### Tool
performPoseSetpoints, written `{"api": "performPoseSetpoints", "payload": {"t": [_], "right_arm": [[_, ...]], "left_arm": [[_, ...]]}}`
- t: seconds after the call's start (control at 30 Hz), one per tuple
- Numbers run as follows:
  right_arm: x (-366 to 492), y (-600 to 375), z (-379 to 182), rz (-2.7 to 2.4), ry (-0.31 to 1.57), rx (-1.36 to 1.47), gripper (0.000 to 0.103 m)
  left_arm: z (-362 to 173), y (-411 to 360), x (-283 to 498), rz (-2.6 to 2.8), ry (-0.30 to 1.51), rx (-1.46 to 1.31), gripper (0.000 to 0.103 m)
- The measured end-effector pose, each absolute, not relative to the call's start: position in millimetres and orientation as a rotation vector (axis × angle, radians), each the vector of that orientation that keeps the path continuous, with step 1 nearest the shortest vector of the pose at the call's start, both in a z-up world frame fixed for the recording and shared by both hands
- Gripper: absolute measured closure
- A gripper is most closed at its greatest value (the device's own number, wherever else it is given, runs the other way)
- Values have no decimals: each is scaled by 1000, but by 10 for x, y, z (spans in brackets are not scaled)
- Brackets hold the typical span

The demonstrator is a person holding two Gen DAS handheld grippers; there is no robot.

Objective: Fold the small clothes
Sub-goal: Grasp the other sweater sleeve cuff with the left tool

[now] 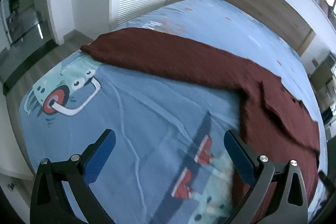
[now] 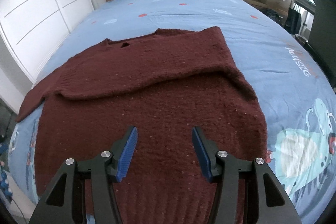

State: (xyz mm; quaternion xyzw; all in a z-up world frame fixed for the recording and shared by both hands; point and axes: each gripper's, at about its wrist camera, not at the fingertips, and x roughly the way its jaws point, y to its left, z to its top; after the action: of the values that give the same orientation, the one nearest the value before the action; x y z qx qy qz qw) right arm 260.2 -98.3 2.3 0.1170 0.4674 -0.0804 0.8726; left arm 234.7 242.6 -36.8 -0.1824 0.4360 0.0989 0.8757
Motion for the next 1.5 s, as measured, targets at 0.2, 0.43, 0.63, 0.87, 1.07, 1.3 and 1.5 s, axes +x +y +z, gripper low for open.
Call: {"api": "performPoseSetpoints", "payload": {"t": [0.2,0.43,0.63,0.87,1.07,1.3,1.5], "right_arm": [[2650,-957,9,-170,980,237,47],[2683,-951,-43,-180,999,236,47],[2696,-973,-122,-180,1014,248,47],[2680,-1018,-177,-177,1026,252,47],[2674,-1041,-193,-178,1031,246,47],[2661,-1038,-201,-174,1032,244,47],[2640,-1045,-193,-170,1039,238,47]], "left_arm": [[-446,2813,2599,264,900,-456,2],[-594,3379,2866,305,871,-619,2],[-814,3932,2970,279,815,-907,8],[-1103,4382,2978,261,749,-1144,32],[-1212,4656,3045,218,665,-1278,53],[-1309,4869,3251,180,596,-1376,60],[-1368,4957,3416,175,587,-1448,76]]}}
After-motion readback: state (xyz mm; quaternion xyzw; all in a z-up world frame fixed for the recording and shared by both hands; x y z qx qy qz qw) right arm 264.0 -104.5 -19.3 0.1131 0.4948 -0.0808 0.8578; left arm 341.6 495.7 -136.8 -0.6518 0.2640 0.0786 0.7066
